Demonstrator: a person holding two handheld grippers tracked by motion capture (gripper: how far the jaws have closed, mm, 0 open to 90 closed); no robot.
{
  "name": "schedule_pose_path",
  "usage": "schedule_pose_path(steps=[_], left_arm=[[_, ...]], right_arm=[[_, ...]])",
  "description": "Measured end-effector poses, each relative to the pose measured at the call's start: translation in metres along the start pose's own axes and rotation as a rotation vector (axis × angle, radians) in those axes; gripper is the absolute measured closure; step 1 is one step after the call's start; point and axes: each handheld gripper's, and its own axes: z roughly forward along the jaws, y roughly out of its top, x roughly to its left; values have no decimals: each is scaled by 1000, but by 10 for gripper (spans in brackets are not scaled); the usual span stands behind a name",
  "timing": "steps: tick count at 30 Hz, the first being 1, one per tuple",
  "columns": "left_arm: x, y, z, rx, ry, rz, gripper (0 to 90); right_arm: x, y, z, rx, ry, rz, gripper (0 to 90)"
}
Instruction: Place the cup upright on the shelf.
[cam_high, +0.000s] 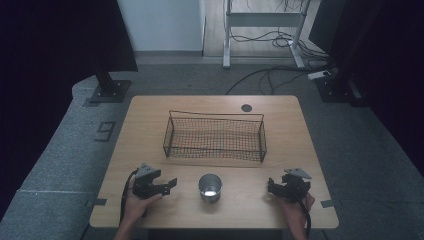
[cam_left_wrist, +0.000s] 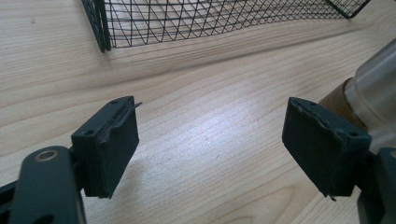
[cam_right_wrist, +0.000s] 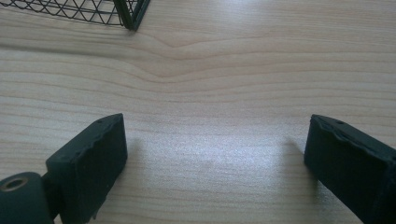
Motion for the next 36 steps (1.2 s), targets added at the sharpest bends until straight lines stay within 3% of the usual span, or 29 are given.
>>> schedule_pose_path(steps=[17, 36], left_arm=[[-9, 7, -12, -54, -33, 5, 183], [-27, 12, -17, -66, -64, 53, 154]], right_arm=[[-1, 0, 0, 0, 0, -3, 54], [-1, 0, 0, 0, 0, -2, 53]])
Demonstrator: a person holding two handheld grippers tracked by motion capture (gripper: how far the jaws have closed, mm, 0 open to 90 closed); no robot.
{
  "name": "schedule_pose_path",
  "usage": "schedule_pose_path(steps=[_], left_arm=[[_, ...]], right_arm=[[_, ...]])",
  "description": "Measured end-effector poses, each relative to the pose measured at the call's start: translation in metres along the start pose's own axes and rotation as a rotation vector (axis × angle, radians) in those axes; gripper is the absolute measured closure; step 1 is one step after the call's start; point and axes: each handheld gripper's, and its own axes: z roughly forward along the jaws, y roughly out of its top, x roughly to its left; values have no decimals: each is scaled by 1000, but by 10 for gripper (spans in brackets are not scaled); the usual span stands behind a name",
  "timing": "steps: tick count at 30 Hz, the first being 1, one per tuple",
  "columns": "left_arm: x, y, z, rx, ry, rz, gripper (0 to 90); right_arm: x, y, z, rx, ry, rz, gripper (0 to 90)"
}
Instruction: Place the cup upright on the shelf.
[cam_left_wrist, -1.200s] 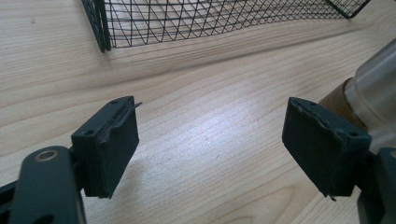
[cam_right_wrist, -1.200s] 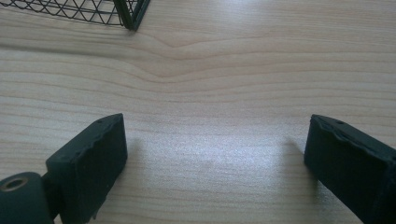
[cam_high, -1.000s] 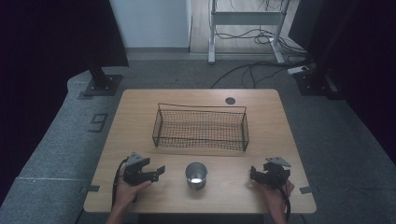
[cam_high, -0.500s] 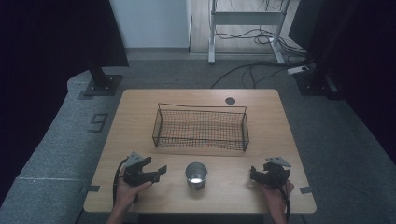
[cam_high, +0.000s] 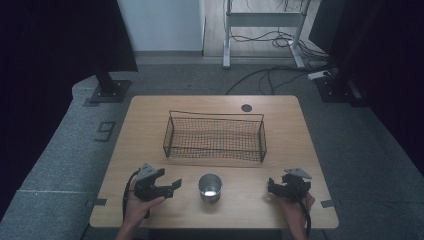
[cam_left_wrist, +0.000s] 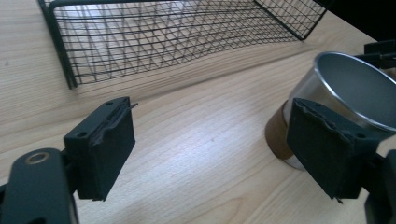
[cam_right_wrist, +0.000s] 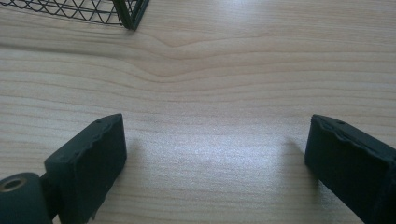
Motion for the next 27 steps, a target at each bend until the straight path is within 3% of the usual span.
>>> schedule_pose_path(steps=[14, 27], left_arm=[[-14, 3, 0, -7, -13, 27, 141], [-30, 5, 4, 1, -55, 59, 125]], right_arm=[[0, 0, 0, 0, 0, -1, 54], [0, 0, 0, -1, 1, -1, 54]])
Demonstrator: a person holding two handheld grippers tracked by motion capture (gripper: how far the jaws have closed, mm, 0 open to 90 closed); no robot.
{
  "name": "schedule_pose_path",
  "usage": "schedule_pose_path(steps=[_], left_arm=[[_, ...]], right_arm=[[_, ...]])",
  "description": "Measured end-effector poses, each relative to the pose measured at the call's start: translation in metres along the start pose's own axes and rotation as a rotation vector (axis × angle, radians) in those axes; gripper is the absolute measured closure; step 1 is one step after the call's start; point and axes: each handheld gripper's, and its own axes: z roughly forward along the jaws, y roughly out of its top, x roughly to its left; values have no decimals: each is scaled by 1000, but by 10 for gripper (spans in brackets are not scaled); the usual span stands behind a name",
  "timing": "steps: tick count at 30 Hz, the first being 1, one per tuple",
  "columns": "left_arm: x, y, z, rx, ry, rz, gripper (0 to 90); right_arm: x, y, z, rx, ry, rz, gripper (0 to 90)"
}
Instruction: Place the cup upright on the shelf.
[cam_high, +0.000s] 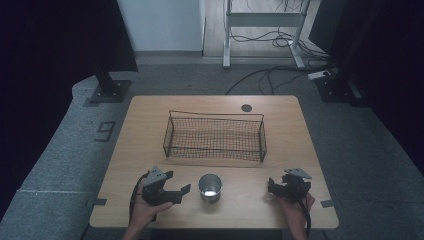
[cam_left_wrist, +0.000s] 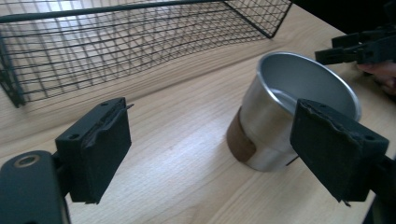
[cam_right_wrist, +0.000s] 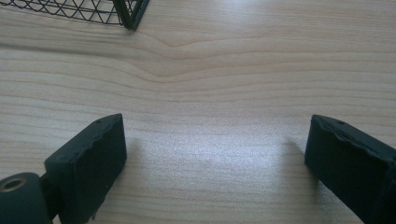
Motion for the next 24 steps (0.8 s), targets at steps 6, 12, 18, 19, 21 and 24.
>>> schedule_pose_path(steps=[6, 12, 18, 19, 21, 24], left_arm=[[-8, 1, 3, 10, -15, 10, 112], [-15, 2, 8, 9, -9, 6, 81], [-22, 2, 14, 22, -20, 16, 71], [-24, 2, 16, 25, -23, 18, 65], [-27, 2, 19, 36, -27, 26, 37], [-32, 2, 22, 42, -43, 35, 27]], right_arm=[[0, 0, 0, 0, 0, 0, 54], [0, 0, 0, 0, 1, -1, 56], [0, 0, 0, 0, 0, -1, 56], [0, 0, 0, -1, 0, -1, 56], [0, 0, 0, -1, 0, -1, 56], [0, 0, 0, 0, 0, -2, 56]])
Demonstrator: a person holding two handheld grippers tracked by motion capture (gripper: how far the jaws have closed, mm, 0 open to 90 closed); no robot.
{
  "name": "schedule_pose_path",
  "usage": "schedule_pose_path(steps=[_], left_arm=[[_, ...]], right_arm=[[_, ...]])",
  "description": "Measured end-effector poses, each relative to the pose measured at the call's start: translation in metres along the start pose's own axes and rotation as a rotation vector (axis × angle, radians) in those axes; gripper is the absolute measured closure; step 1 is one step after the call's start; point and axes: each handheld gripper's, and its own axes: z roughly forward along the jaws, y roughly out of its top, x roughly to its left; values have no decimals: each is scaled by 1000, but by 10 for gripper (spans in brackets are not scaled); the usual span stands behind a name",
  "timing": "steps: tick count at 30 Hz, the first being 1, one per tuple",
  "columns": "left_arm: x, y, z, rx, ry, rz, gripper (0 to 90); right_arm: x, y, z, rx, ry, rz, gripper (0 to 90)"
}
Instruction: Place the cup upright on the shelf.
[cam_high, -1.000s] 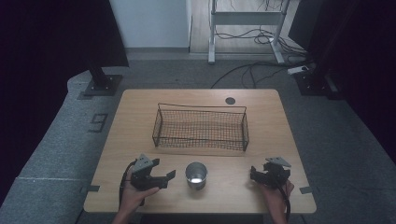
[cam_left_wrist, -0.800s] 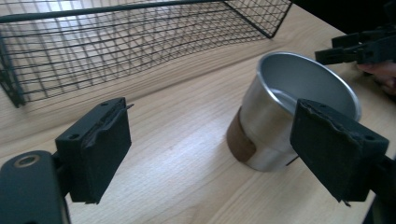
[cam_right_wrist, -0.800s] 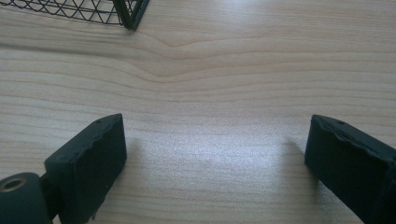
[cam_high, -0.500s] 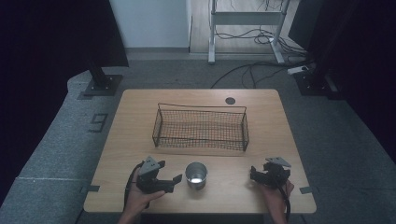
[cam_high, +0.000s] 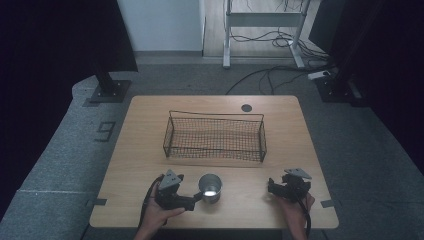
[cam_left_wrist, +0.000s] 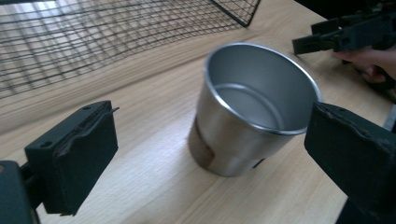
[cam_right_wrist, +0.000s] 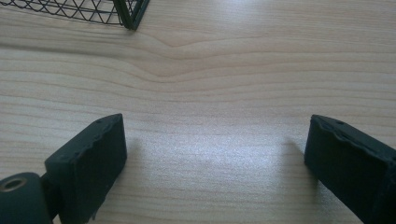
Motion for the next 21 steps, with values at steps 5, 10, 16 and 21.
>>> schedule_pose_path(steps=[5, 10, 16, 21], left_arm=[[-5, 0, 7, 7, -15, 2, 22], [-10, 1, 15, 23, -25, 8, 11], [-14, 2, 23, 31, -20, 12, 10], [-16, 5, 31, 45, -31, 25, 9]], right_arm=[[0, 0, 0, 0, -1, 0, 57], [0, 0, 0, 0, -1, 0, 57], [0, 0, 0, -2, -2, 0, 60], [0, 0, 0, -2, -2, -1, 60]])
